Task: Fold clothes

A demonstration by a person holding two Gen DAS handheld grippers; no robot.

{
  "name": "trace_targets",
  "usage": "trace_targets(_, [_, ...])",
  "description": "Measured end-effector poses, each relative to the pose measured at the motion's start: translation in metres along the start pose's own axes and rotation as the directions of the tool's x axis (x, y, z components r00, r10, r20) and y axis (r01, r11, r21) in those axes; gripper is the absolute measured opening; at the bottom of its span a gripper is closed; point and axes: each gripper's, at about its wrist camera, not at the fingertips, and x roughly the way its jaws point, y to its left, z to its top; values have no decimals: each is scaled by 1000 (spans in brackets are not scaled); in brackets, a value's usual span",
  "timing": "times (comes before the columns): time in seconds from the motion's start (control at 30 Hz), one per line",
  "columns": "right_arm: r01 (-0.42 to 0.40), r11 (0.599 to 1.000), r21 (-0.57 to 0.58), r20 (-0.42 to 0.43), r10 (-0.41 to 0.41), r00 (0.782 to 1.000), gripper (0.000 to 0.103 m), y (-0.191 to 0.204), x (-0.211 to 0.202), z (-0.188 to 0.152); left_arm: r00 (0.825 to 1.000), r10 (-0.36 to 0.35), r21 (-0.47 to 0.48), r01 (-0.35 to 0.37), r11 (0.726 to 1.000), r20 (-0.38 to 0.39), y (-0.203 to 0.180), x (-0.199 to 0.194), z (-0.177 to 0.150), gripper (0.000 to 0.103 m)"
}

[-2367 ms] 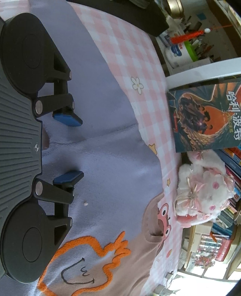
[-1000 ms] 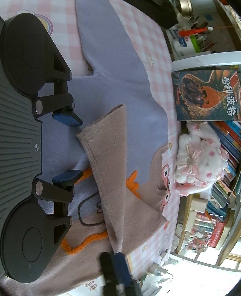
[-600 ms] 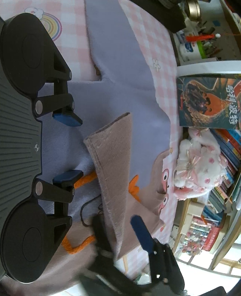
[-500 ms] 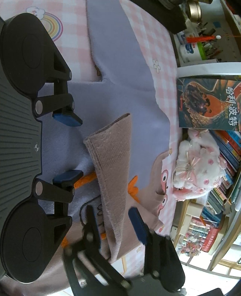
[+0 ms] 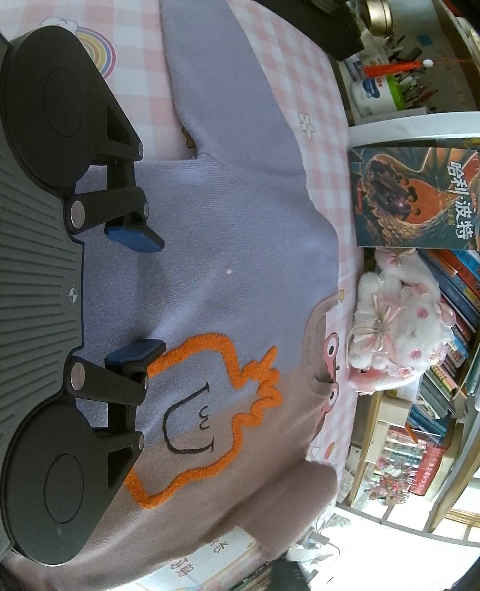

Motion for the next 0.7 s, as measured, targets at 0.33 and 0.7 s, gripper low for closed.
trace_targets(0.33, [162, 964, 211, 23, -170, 985, 9, -69, 13, -15, 1000, 8, 11, -8, 1000, -16, -1, 3, 0, 53])
trace_targets(0.7, [74, 990, 121, -98, -63, 993, 55, -60, -7, -33, 996, 57, -55, -53, 997, 73, 20, -29, 3, 53])
